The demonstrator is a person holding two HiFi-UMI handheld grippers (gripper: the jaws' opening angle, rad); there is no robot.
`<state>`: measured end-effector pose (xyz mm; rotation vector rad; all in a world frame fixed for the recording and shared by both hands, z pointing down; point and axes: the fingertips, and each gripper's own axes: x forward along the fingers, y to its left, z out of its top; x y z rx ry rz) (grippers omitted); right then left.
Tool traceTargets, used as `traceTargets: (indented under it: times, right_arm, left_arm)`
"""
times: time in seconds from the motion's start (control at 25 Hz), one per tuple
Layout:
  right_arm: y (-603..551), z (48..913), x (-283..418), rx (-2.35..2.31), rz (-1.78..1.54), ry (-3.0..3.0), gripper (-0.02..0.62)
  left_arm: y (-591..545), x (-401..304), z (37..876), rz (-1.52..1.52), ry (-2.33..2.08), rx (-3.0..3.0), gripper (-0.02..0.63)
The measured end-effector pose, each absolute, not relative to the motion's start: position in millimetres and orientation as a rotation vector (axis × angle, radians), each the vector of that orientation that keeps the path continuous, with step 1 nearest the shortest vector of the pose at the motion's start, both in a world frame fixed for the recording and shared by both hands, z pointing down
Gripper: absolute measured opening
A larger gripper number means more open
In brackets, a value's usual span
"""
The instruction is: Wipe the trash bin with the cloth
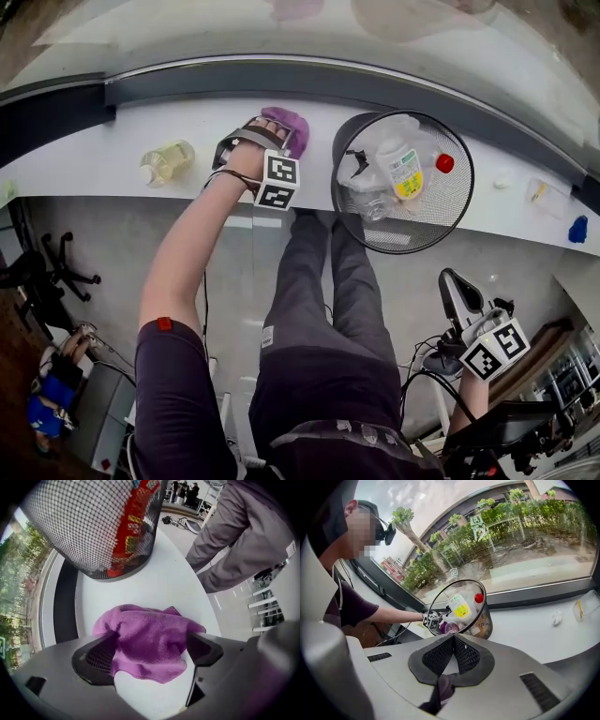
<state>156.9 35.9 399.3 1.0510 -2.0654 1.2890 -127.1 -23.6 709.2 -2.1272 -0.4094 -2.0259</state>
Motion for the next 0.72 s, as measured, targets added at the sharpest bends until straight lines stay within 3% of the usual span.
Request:
traceTargets:
  times: [0.08, 0.16, 0.2, 0.24, 0.28, 0.32, 0.52, 0.72]
  right_arm:
    - [35.6, 402.1, 156.1, 1.052, 1.304, -2.058, -0.002]
    - [31.7, 403.9, 155.2, 1.06, 1.313, -2.059, -0.002]
    - [29.1, 404.5, 154.8, 1.062, 1.309, -2.061, -0.002]
    - [26.4, 404.9, 154.5, 1.064, 1.303, -2.063, -0.002]
    - [23.5, 404.8, 154.3, 1.068, 1.296, -2.065, -0.002]
    - [20.5, 404.2, 154.2, 1.074, 1.29, -2.067, -0.002]
    - [-6.2, 400.0, 168.1, 1.166, 1.262, -2.061, -0.002]
    - [-49.6, 400.5, 196.7, 1.278, 1.236, -2.032, 0.0]
  left_arm:
    - [-22.1, -126.1, 712.9, -2.011, -0.414, -2.137, 0.447]
    - [-22.3, -125.9, 710.7, -1.994, -0.416, -2.166, 0.378]
    - [-22.5, -125.1, 707.2, -1.982, -0.401, -2.202, 0.319]
    - [-23.1, -123.2, 702.4, -1.967, -0.366, -2.26, 0.204]
    - [-24.2, -120.5, 696.8, -1.95, -0.308, -2.342, 0.134]
    - [-25.9, -117.5, 690.4, -1.933, -0.229, -2.442, 0.113]
    - [-54.0, -108.8, 638.1, -1.706, 0.387, -2.986, 0.097]
    - [-104.7, -101.0, 561.9, -1.071, 0.994, -3.33, 0.092]
